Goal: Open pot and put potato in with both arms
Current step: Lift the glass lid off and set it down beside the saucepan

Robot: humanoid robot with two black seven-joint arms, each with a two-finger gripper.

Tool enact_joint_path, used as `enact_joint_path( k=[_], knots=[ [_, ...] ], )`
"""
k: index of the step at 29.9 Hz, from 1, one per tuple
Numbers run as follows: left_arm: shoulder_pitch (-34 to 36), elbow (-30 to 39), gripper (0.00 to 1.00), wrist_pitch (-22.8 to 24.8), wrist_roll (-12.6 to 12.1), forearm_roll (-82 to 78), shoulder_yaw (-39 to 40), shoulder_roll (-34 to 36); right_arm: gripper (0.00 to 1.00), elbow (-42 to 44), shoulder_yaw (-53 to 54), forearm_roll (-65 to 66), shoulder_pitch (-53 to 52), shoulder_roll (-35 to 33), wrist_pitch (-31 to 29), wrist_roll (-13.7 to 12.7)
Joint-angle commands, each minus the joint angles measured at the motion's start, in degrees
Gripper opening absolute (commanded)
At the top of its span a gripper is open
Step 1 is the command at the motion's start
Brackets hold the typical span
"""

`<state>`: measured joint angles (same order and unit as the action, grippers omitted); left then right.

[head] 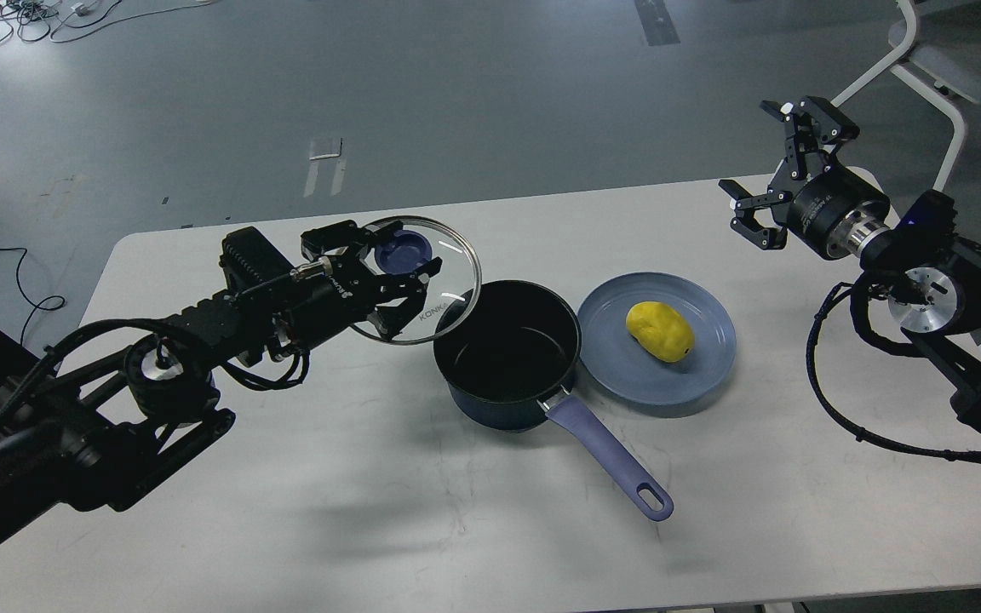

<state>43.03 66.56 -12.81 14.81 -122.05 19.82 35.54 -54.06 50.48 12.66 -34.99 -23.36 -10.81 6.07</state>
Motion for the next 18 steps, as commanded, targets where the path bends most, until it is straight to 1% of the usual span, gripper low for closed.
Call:
enact_joint_path(
  k=[1, 3, 5, 6, 11, 14, 16, 18],
  knots=[
    [-2.3, -0.5, 0.54, -1.2, 0.5, 2.5, -0.1, 2.9, 1.00, 0.1, -0.2, 0.0, -0.1, 0.2, -0.1, 0.0],
    [-3.9, -1.3, 0.54, -2.5, 0.8, 2.7, -0.1, 3.6, 1.00, 0.1, -0.2, 0.0, -0.1, 0.3, -0.1, 0.0],
    [-6.3, -3.5, 0.54, -5.2, 1.1, 2.9, -0.1, 3.7, 1.00, 0.1, -0.2, 0.1, -0.1, 0.4, 0.0, 0.0],
    [-6.3, -3.5, 0.54, -5.2, 1.1, 2.9, -0.1, 3.7, 1.00, 0.1, -0.2, 0.1, -0.1, 0.4, 0.0, 0.0],
    [-10.4, -10.7, 0.54, -9.6, 1.2, 5.8, -0.1, 2.9, 1.00, 0.1, -0.3, 0.1, -0.3, 0.4, 0.0, 0.0],
    [-11.7, -12.9, 0.54, -10.9, 1.5, 6.1, -0.2, 2.6, 1.00, 0.1, -0.3, 0.1, -0.3, 0.3, 0.0, 0.0],
    [-12.5, -14.4, 0.56, -12.1, 3.3, 6.5, -0.6, 1.9, 1.00, 0.2, -0.5, 0.2, -0.3, 0.3, -0.1, 0.0],
    [-12.5, -15.7, 0.58, -12.6, 3.7, 7.5, -1.6, 1.0, 1.00, 0.1, -1.3, 0.2, -0.7, 0.3, 0.0, 0.0]
  ],
)
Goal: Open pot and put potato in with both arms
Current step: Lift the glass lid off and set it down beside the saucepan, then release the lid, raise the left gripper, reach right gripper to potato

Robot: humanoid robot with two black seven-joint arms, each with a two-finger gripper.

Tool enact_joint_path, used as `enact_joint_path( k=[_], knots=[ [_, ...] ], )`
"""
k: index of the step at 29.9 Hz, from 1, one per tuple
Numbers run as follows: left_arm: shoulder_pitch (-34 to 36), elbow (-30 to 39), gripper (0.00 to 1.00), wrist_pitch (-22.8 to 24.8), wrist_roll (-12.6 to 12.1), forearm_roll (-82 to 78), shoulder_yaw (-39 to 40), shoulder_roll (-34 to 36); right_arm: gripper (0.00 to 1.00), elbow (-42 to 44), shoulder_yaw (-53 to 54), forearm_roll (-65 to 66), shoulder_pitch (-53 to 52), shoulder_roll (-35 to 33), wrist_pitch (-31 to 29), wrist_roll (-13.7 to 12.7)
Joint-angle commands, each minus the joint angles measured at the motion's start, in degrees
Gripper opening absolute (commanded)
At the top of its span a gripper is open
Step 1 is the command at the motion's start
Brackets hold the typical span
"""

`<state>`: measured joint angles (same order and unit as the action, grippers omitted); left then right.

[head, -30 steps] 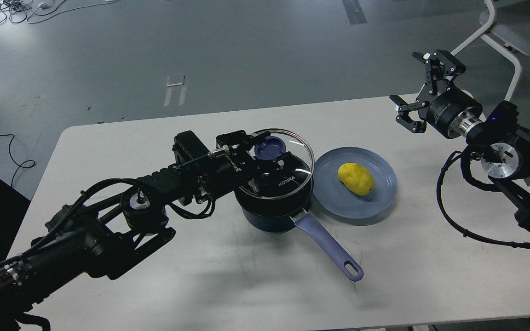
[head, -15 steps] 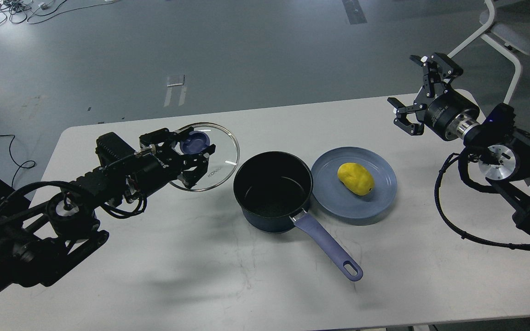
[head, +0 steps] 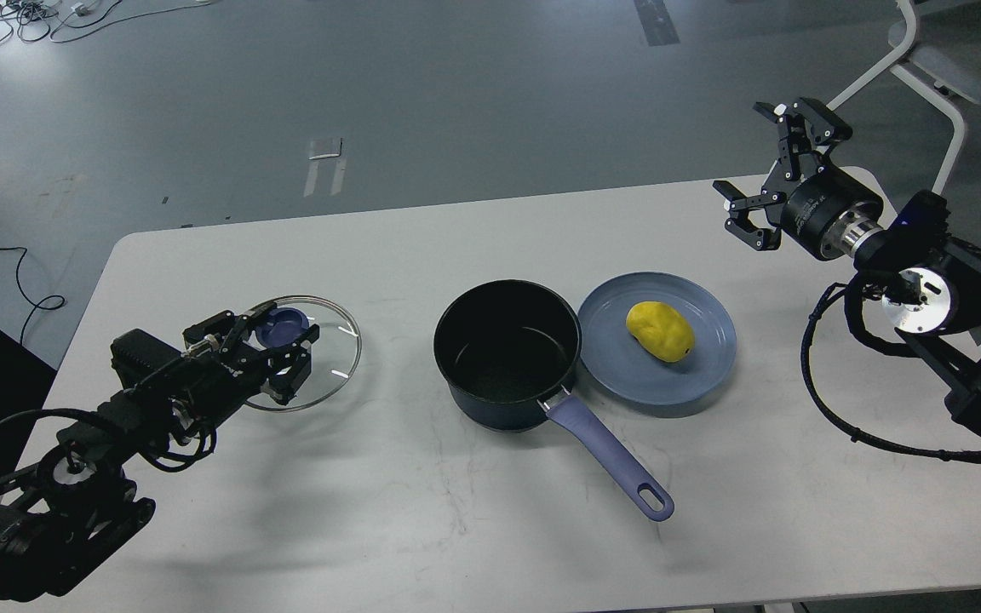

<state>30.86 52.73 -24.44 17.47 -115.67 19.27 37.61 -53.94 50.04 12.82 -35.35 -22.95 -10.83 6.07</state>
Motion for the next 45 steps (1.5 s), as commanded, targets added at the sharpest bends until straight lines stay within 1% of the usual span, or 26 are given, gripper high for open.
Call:
enact_joint_path(
  k=[1, 8, 11, 13, 14, 15, 16, 17, 18, 22, 24, 26, 28, 29, 31, 32, 34, 36, 37, 38, 40, 41, 42, 44, 45],
  knots=[
    [-0.4, -2.4, 0.59, -1.1, 1.1, 1.7, -1.6, -1.3, 1.00, 0.0, -1.1, 0.0, -0.4, -0.1, 0.0, 0.0],
    [-0.4, -3.8, 0.59, -3.1, 1.1, 5.5, -5.9, -3.2, 1.00, 0.0, -1.3, 0.0, -0.4, -0.3, 0.0, 0.0],
    [-0.4, -4.1, 0.64, -3.2, 1.1, 5.6, -5.9, -4.0, 1.00, 0.0, -1.4, 0.0, -0.3, -0.5, 0.0, 0.0],
    [-0.3, -4.2, 0.74, -3.2, 1.2, 6.9, -5.9, -4.4, 1.00, -0.1, -1.3, 0.0, -0.3, -0.6, 0.0, 0.0],
    [-0.3, -4.2, 0.74, -3.2, 1.2, 6.9, -5.9, -4.4, 1.00, -0.1, -1.3, 0.0, -0.2, -0.6, 0.0, 0.0],
    [-0.3, -4.2, 0.81, -3.2, 1.2, 8.3, -5.9, -4.4, 1.00, -0.1, -1.3, -0.1, -0.2, -0.6, 0.0, 0.0],
    [-0.3, -4.2, 0.84, -3.2, 1.2, 9.1, -5.9, -4.4, 1.00, -0.1, -1.4, -0.1, -0.2, -0.6, 0.0, 0.0],
    [0.0, -4.2, 0.95, -3.1, 1.3, 11.0, -5.9, -4.5, 1.00, -0.1, -1.4, 0.0, -0.2, -0.6, 0.0, 0.0],
    [0.2, -4.2, 0.98, -3.1, 1.3, 13.2, -5.8, -4.4, 1.00, -0.1, -1.3, -0.1, -0.3, -0.6, 0.0, 0.0],
    [1.7, -3.6, 0.98, -2.9, 1.8, 19.7, -5.7, -4.4, 1.00, -0.1, -1.4, 0.0, -0.3, -0.7, -0.2, 0.0],
    [4.5, -2.0, 0.98, -2.8, 3.7, 27.6, -5.7, -4.6, 1.00, -0.5, -2.0, 0.5, -0.5, -0.8, -0.5, 0.0],
    [7.4, 0.3, 0.98, -2.5, 5.0, 35.1, -5.7, -4.0, 1.00, -0.8, -2.9, 1.2, -0.7, -1.0, -0.8, 0.3],
    [9.7, 1.7, 0.98, -2.2, 5.4, 40.4, -5.7, -3.3, 1.00, -1.2, -3.9, 2.8, -0.9, -1.0, -0.9, 0.6],
    [11.7, 2.7, 0.98, -2.1, 5.3, 45.9, -5.6, -2.7, 1.00, -1.7, -5.3, 6.5, -1.3, -1.9, -0.9, 1.0],
    [14.1, 3.5, 0.98, -1.2, 4.7, 55.0, -5.2, -2.7, 1.00, -2.7, -8.3, 14.8, -2.8, -4.4, -0.9, 2.3],
    [15.9, 3.9, 0.98, 0.3, 4.2, 61.6, -4.9, -2.9, 1.00, -3.4, -11.0, 20.7, -3.8, -5.8, -0.9, 4.2],
    [17.5, 4.3, 0.98, 1.9, 3.0, 68.4, -4.8, -3.0, 1.00, -4.1, -14.0, 26.9, -4.6, -6.5, -0.9, 7.0],
    [20.5, 5.4, 0.98, 5.4, -0.4, 82.8, -4.2, -3.7, 1.00, -4.6, -19.3, 39.1, -6.4, -7.8, -0.7, 11.6],
    [20.9, 5.5, 0.98, 6.2, -1.2, 86.3, -3.6, -3.9, 1.00, -4.6, -20.4, 42.0, -6.8, -8.3, -0.3, 12.3],
    [21.3, 5.7, 0.98, 8.1, -2.7, 92.2, -2.2, -4.4, 1.00, -4.6, -22.1, 47.6, -7.5, -9.0, -0.1, 13.5],
    [21.4, 5.7, 0.98, 9.8, -4.2, 96.2, -0.6, -4.8, 1.00, -4.6, -23.7, 52.5, -7.9, -9.2, -0.1, 14.1],
    [21.3, 5.7, 0.98, 11.5, -5.6, 97.9, 1.2, -5.3, 1.00, -4.5, -25.2, 57.1, -8.2, -9.2, -0.1, 14.2],
    [21.3, 5.7, 0.98, 12.3, -6.1, 98.2, 2.2, -5.5, 1.00, -4.5, -25.8, 59.4, -8.2, -9.2, 0.0, 14.4],
    [20.9, 5.8, 0.98, 15.1, -8.4, 98.9, 5.9, -6.3, 1.00, -4.3, -28.0, 66.4, -8.6, -9.1, 0.6, 16.1],
    [20.8, 5.8, 0.98, 15.6, -8.9, 98.9, 6.6, -6.4, 1.00, -4.1, -28.6, 67.9, -8.7, -9.1, 0.9, 16.4]
  ],
)
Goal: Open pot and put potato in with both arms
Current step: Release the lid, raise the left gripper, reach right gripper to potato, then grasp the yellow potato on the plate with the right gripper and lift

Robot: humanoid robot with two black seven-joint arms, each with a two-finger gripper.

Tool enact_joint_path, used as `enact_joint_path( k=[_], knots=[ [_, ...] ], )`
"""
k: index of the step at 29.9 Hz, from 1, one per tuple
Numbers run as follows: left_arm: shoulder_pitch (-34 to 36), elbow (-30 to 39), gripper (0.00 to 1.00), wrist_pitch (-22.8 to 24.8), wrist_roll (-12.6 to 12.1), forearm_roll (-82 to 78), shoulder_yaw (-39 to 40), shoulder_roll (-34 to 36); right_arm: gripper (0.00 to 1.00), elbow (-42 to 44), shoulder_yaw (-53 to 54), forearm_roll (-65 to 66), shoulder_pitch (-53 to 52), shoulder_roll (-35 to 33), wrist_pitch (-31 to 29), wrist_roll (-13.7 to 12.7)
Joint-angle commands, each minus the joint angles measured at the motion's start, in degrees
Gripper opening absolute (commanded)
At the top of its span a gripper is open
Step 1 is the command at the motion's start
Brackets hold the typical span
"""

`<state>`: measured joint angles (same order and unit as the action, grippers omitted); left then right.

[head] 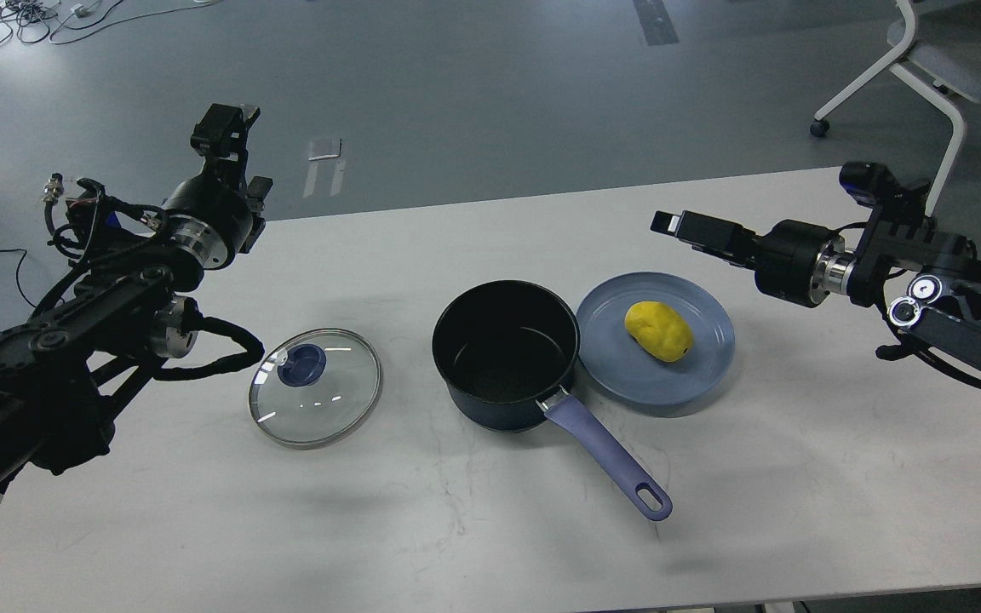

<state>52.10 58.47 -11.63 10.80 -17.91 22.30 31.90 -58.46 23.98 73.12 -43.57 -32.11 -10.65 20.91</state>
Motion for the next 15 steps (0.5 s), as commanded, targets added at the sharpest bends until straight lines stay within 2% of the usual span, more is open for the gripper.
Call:
enact_joint_path(
  k=[1, 9, 11, 15],
  knots=[
    [-0.6, 0.1, 0.98, 3.7, -3.2, 1.2, 4.7, -0.9, 1.00, 0.8, -4.2, 10.1, -0.8, 0.0, 1.3, 2.2],
    [-0.9, 0.1, 0.98, 4.4, -3.9, 1.8, 5.6, -0.9, 0.99, 5.5, -14.9, 14.1, -4.8, 0.9, 5.8, 3.9],
    [-1.2, 0.1, 0.98, 4.3, -3.4, 1.8, 5.6, -0.8, 0.99, 7.5, -17.6, 14.3, -6.2, 3.1, 7.5, 5.7],
    [-2.0, 0.1, 0.98, 3.8, -2.5, 1.3, 5.6, -0.8, 0.97, 10.1, -19.4, 14.6, -6.9, 5.6, 9.3, 7.0]
  ],
)
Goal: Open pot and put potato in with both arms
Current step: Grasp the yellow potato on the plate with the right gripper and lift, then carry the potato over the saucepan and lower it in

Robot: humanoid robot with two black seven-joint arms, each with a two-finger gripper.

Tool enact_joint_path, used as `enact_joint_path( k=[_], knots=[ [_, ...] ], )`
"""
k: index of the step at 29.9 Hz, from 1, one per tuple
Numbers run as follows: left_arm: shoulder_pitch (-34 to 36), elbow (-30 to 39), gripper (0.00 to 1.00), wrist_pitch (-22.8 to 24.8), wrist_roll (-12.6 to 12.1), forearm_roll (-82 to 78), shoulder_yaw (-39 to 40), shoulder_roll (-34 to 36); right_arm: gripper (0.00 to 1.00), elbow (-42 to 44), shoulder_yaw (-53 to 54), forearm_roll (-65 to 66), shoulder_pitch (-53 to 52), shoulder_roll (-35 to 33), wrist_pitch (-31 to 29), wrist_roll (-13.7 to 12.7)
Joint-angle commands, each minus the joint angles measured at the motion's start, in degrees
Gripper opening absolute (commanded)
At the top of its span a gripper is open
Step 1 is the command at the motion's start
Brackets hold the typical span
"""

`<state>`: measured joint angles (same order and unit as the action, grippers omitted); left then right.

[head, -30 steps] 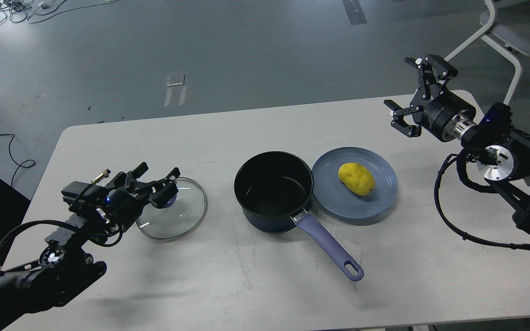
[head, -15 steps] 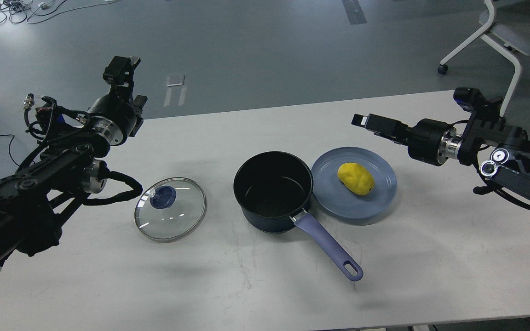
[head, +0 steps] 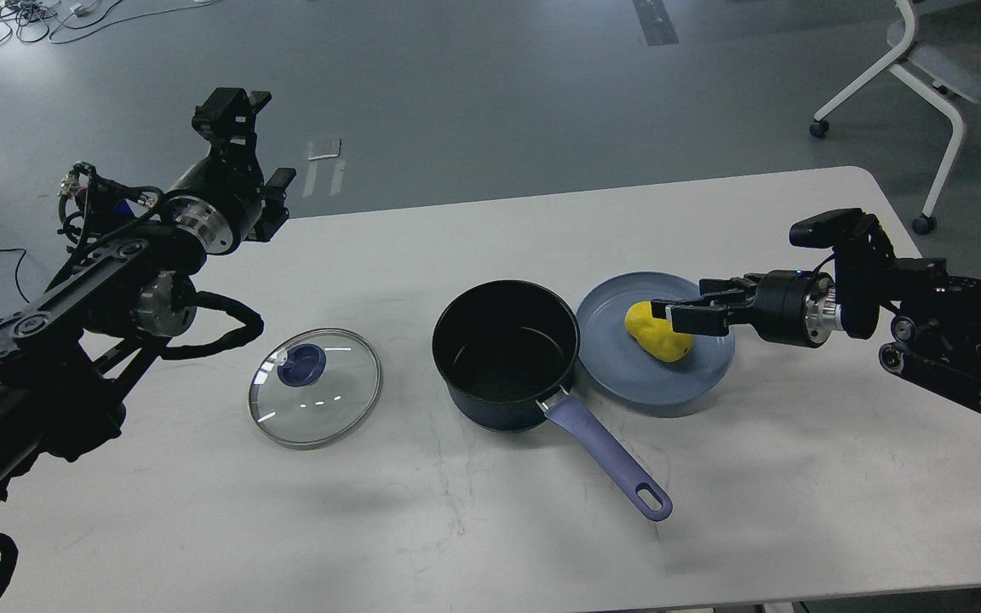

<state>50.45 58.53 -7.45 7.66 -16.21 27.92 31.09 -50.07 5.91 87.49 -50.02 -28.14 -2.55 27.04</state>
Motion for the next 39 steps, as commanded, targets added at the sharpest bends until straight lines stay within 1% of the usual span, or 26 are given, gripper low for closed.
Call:
enact_joint_path(
  k=[1, 2, 3, 8, 12, 13, 14, 16, 18, 19, 21, 23, 25, 29, 30, 33, 35, 39],
  knots=[
    [-0.4, 0.1, 0.98, -0.9, 1.6, -0.4, 0.1, 0.0, 0.97, 2.5, -2.2, 0.7, -0.4, 2.9, 2.0, 1.0],
    [-0.4, 0.4, 0.98, -1.5, 2.4, -0.6, 0.1, 0.1, 0.96, 3.1, -3.2, 1.5, -0.6, 4.0, 2.5, 1.0],
    [-0.3, 0.6, 0.98, -1.7, 2.6, -0.6, 0.1, 0.3, 0.96, 3.4, -3.6, 2.0, -0.6, 4.2, 2.7, 1.0],
    [-0.3, 0.8, 0.98, -1.7, 2.8, -0.7, -0.1, 0.7, 0.91, 6.3, -6.3, 4.6, -1.1, 5.7, 3.2, 1.0],
    [-0.9, 0.8, 0.98, -1.8, 2.9, -0.8, -0.2, 0.6, 0.81, 6.6, -8.1, 5.1, -1.7, 5.7, 3.2, 1.0],
    [-1.1, 0.8, 0.98, -1.8, 2.9, -0.8, -0.5, 0.6, 0.68, 6.6, -8.2, 5.1, -1.7, 5.7, 3.3, 1.0],
    [-1.1, 0.8, 0.98, -1.8, 2.9, -0.8, -0.5, 0.6, 0.62, 6.6, -8.2, 5.2, -1.6, 5.7, 3.3, 1.0],
    [-1.2, 0.8, 0.98, -1.8, 3.0, -1.4, -0.6, 0.6, 0.40, 6.8, -8.3, 5.2, -1.6, 5.7, 4.2, 1.0],
    [-1.2, 0.8, 0.98, -1.9, 3.0, -1.5, -0.8, 0.6, 0.34, 7.3, -8.2, 5.2, -1.7, 5.7, 4.9, 1.0],
    [-1.2, 0.8, 0.98, -2.0, 3.0, -1.7, -0.8, 0.6, 0.27, 7.8, -8.3, 5.2, -1.7, 5.9, 5.5, 1.0],
    [-1.3, 0.7, 0.98, -2.3, 3.0, -1.8, -0.8, 0.5, 0.22, 7.8, -8.2, 5.2, -2.2, 6.0, 6.0, 1.0],
    [-1.4, 0.8, 0.98, -2.4, 3.1, -1.8, -0.9, 0.5, 0.20, 7.6, -8.1, 5.2, -2.9, 6.1, 6.0, 1.0],
    [-1.4, 0.7, 0.98, -2.6, 3.0, -1.8, -0.9, 0.5, 0.20, 7.5, -8.0, 5.2, -3.4, 6.0, 6.1, 1.0],
    [-1.4, 0.8, 0.98, -2.9, 3.0, -3.8, -0.9, 0.4, 0.20, 6.9, -7.9, 5.1, -6.9, 5.3, 9.6, 1.0],
    [-1.4, 0.8, 0.98, -2.9, 3.0, -4.1, -0.9, 0.4, 0.20, 6.3, -7.8, 5.1, -8.2, 5.3, 10.5, 1.0],
    [-1.3, 0.8, 0.98, -2.9, 3.0, -4.1, -0.9, 0.3, 0.20, 3.8, -7.8, 4.9, -10.1, 5.4, 10.8, 1.0],
    [-1.3, 0.8, 0.98, -2.9, 3.0, -4.1, -0.9, 0.4, 0.20, -0.5, -8.0, 5.0, -11.8, 5.7, 10.7, 1.0],
    [-1.4, 0.8, 0.98, -2.9, 3.0, -4.1, -0.8, 0.4, 0.20, -1.6, -8.2, 5.0, -13.7, 6.3, 10.6, 1.0]
  ],
)
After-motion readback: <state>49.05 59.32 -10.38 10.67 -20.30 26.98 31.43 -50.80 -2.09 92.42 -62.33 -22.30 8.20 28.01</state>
